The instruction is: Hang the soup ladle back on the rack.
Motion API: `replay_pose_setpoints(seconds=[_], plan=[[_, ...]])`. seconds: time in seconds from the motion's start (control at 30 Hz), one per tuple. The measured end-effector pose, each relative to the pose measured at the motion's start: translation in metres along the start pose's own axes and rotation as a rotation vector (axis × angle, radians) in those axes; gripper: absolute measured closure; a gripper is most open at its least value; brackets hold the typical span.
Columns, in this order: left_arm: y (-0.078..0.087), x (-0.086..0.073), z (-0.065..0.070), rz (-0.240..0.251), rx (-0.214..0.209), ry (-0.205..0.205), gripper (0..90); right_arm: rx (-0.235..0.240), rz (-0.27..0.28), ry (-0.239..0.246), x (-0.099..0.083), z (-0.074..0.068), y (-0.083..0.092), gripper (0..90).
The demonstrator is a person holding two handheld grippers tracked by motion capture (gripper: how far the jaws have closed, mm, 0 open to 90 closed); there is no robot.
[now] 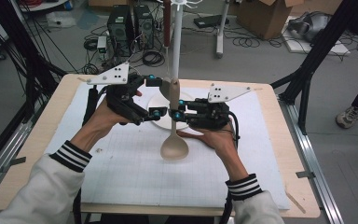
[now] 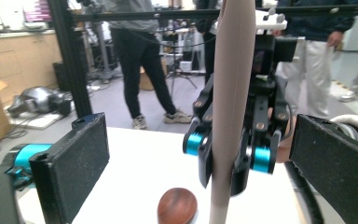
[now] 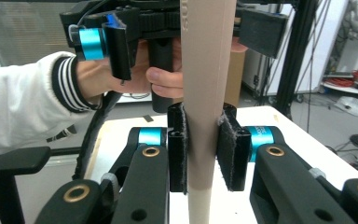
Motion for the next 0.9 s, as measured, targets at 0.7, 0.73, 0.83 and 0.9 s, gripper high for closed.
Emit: replay_pose_setpoints(seconds=[0.7, 0.73, 0.83, 0.9], plan=[[0.093, -0.064, -0.003, -0.086, 0.22, -0.001, 1.7, -0.119, -0.001, -0.037, 0.019, 0.025, 0.027, 76.5], [0.097, -0.067, -0.003, -0.09, 0.23, -0.002, 1.7, -0.122, -0.003, -0.04, 0.021, 0.026, 0.027, 76.5], [0.109, -0.076, -0.001, -0.102, 0.254, -0.005, 1.7, -0.129, -0.011, -0.04, 0.025, 0.029, 0.027, 76.5], [0.118, -0.084, 0.001, -0.114, 0.273, -0.006, 1.7, -0.132, -0.013, -0.041, 0.027, 0.031, 0.026, 76.6]])
Point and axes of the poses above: each handheld gripper's, and its own axes: y roughly backward along the jaws, x roughly out of its top, z roughly to its right, the point moved 6 cm from there along -y, roughly forward along the jaws, and after that the axes turned 10 degrees about -y, right-handed, at the moved point
